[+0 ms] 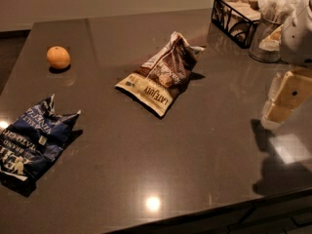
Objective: Pick brown chip bag
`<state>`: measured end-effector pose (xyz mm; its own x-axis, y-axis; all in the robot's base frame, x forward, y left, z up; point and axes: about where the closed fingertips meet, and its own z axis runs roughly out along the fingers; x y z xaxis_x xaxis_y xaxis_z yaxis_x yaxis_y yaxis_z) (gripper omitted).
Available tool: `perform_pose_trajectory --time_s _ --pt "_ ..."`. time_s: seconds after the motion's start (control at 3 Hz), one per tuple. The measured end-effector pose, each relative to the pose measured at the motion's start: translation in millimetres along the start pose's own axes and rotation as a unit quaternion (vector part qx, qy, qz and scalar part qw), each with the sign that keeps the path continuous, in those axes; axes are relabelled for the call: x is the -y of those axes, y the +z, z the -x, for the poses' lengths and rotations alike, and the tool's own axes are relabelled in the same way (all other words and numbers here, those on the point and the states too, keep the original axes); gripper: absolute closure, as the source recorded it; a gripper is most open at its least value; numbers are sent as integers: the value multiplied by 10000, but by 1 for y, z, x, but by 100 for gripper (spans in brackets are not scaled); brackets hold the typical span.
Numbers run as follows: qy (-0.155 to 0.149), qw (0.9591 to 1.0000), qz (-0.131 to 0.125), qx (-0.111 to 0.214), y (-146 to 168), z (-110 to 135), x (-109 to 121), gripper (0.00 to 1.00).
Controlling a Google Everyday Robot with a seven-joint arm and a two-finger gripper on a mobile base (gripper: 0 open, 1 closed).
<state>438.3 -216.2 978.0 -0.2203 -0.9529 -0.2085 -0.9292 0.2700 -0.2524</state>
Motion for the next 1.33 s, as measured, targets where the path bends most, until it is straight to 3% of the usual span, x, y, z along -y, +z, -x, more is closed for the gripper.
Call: perform_pose_trajectory --time_s 0.33,0.67,1.33 --pt "-1 10000 -1 0 0 0 0 0" --pt "-263 9996 -32 -85 11 14 10 0" --pt "-1069 9941 45 188 58 68 64 0"
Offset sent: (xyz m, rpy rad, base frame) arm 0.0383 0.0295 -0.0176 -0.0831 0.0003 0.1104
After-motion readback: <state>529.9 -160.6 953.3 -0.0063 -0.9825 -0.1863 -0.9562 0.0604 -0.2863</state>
